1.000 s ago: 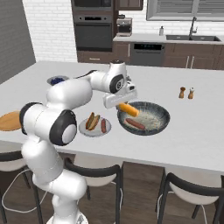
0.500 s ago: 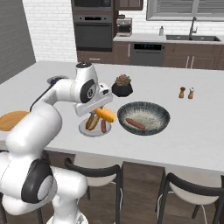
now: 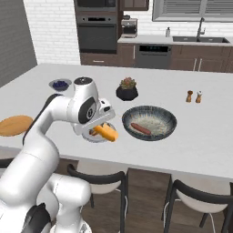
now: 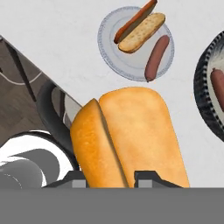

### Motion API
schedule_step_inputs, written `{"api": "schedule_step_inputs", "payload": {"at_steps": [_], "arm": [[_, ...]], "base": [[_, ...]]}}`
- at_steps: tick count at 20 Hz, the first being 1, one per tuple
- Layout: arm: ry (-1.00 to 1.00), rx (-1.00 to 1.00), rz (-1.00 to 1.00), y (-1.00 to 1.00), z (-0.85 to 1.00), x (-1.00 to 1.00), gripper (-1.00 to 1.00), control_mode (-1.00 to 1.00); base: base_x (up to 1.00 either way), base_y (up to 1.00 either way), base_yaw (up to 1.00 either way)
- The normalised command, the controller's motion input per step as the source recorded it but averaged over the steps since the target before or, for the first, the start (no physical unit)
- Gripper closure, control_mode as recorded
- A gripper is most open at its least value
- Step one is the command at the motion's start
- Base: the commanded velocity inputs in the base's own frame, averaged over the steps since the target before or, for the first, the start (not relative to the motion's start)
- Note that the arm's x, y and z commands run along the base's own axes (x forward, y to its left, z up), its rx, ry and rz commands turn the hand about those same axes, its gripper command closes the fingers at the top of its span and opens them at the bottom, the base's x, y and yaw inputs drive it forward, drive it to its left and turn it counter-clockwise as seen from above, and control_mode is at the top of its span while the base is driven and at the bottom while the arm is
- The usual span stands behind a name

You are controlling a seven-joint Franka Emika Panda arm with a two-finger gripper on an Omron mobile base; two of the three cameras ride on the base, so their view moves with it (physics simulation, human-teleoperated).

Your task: Place one bun and one sausage from the bowl on each plate.

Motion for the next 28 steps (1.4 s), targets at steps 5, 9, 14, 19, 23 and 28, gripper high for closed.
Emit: {"api": "schedule_step_inputs", "payload": {"at_steps": [5,9,14,19,23,28], "arm": [[0.00,0.00,0.00,0.01,0.00,0.00,1.00,-1.00],[0.00,0.00,0.00,0.13,-0.02,0.00,1.00,1.00],[0.00,0.00,0.00,0.00,0.00,0.00,1.00,1.00],[0.00,0.00,0.00,0.00,0.00,0.00,1.00,1.00],[0.00,0.00,0.00,0.00,0.00,0.00,1.00,1.00],[0.00,0.00,0.00,0.00,0.00,0.00,1.00,1.00]], "base": [[0.00,0.00,0.00],[-0.01,0.75,-0.01],[0.00,1.00,-0.02],[0.00,1.00,-0.01],[0.01,1.00,-0.05],[0.12,0.57,-0.02]]}}
